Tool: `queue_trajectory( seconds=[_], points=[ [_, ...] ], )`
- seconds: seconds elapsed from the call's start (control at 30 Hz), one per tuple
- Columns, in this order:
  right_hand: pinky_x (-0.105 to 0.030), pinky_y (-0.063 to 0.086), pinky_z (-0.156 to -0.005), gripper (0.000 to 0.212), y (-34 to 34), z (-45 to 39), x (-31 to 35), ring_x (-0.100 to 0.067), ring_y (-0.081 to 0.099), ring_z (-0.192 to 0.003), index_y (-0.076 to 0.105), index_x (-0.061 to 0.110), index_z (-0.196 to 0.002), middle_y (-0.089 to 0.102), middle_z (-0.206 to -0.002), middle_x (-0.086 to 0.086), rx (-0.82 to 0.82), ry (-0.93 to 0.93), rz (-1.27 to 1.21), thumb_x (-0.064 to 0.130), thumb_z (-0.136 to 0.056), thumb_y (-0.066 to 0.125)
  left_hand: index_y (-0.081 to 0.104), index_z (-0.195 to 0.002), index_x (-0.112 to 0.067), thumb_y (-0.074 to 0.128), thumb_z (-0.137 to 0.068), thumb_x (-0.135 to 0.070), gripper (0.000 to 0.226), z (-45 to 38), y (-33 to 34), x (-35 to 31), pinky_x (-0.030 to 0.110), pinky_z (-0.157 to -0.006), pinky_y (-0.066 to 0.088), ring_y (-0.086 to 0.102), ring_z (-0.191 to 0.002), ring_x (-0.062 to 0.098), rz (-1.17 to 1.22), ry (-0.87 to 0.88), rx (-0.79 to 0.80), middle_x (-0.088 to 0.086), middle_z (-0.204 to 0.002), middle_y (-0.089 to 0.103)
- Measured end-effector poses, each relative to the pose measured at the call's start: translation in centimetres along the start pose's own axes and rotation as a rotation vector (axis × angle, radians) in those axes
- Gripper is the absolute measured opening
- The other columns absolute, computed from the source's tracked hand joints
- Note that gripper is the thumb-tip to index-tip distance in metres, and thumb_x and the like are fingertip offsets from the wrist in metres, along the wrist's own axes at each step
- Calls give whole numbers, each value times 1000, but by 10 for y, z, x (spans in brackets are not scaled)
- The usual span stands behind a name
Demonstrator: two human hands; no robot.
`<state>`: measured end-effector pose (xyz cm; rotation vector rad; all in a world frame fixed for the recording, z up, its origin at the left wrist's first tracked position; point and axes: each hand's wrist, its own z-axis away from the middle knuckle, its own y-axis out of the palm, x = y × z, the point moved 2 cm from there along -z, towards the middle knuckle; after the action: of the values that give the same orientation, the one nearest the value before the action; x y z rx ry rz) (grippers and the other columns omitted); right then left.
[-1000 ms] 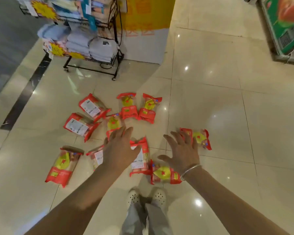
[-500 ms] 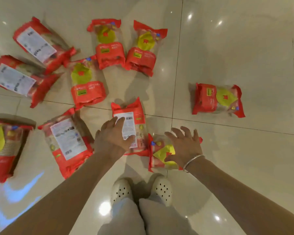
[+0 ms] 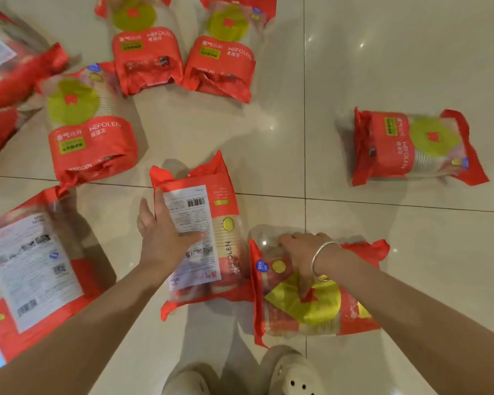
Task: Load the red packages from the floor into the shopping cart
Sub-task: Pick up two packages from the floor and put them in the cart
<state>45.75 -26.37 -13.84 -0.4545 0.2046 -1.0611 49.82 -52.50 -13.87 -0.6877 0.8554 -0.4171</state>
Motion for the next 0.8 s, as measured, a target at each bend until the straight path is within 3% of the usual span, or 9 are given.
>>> queue_trajectory(
  seconds=[0.1, 0.23, 0.3, 0.4, 0.5, 0.6, 0.67, 0.73, 0.8],
  points=[
    [-40, 50, -96, 105, -2, 1, 0, -29, 50, -122, 42, 17, -138, 44, -135, -9, 16, -29, -6, 41, -50, 94, 2, -152, -8, 89, -65, -9, 123, -2, 2, -2, 42, -108, 33, 28, -140, 25, 305, -194, 68, 12, -149, 30],
    [-35, 51, -88, 89, 1, 8, -5, -25, 48, -115, 47, 18, -126, 45, -125, -7, 3, -72, -63, 40, -53, 92, 51, -124, 2, 92, -53, -8, 82, -8, 6, 13, 40, -86, 55, 68, -102, 27, 510, -395, 183, 13, -115, 68],
    [-34, 51, -80, 76, 0, 13, -11, -22, 54, -100, 41, 23, -112, 52, -110, -1, -4, -89, -148, 38, -56, 91, 67, -108, -3, 91, -50, -10, 63, -8, 7, 15, 40, -84, 57, 72, -91, 27, 565, -394, 242, 13, -105, 74],
    [-32, 51, -76, 76, -5, 19, -21, -18, 57, -94, 37, 22, -110, 57, -106, 1, -6, -101, -283, 35, -58, 91, 71, -105, -8, 90, -44, -13, 64, -8, 6, 13, 43, -84, 58, 74, -89, 28, 642, -363, 272, 10, -100, 76],
    [-17, 47, -66, 74, -12, 29, -38, -8, 56, -88, 41, 23, -110, 60, -104, 4, -86, -119, -577, 25, -58, 93, 71, -104, -10, 89, -55, -4, 52, -8, 4, 11, 49, -87, 57, 74, -88, 27, 669, -336, 262, 9, -100, 76],
    [-17, 45, -84, 79, -22, 36, -51, -8, 57, -103, 46, 28, -118, 59, -107, 15, -231, -154, -905, 22, -55, 93, 69, -96, -16, 84, -64, 4, 41, -7, 1, 6, 46, -86, 57, 75, -82, 22, 687, -280, 243, 2, -92, 78],
    [-18, 45, -96, 82, -26, 38, -55, -3, 60, -107, 50, 26, -126, 64, -111, 18, -324, -221, -1186, 19, -53, 87, 60, -104, -16, 84, -63, 4, 52, -7, -4, -2, 42, -81, 57, 73, -86, 22, 703, -268, 229, 2, -96, 76],
    [-26, 53, -89, 82, -30, 41, -57, -7, 69, -96, 55, 18, -124, 72, -104, 11, -370, -246, -1477, 21, -48, 86, 53, -116, -13, 88, -58, 3, 70, -9, -11, -13, 41, -78, 57, 72, -92, 24, 729, -250, 223, 5, -104, 73],
    [-30, 59, -76, 70, -39, 51, -57, -15, 73, -85, 59, 15, -116, 76, -95, 1, -425, -273, -1664, 16, -50, 84, 53, -115, -18, 90, -54, 2, 73, -11, -22, -30, 39, -76, 56, 72, -92, 23, 735, -200, 225, 4, -104, 73]
  ],
)
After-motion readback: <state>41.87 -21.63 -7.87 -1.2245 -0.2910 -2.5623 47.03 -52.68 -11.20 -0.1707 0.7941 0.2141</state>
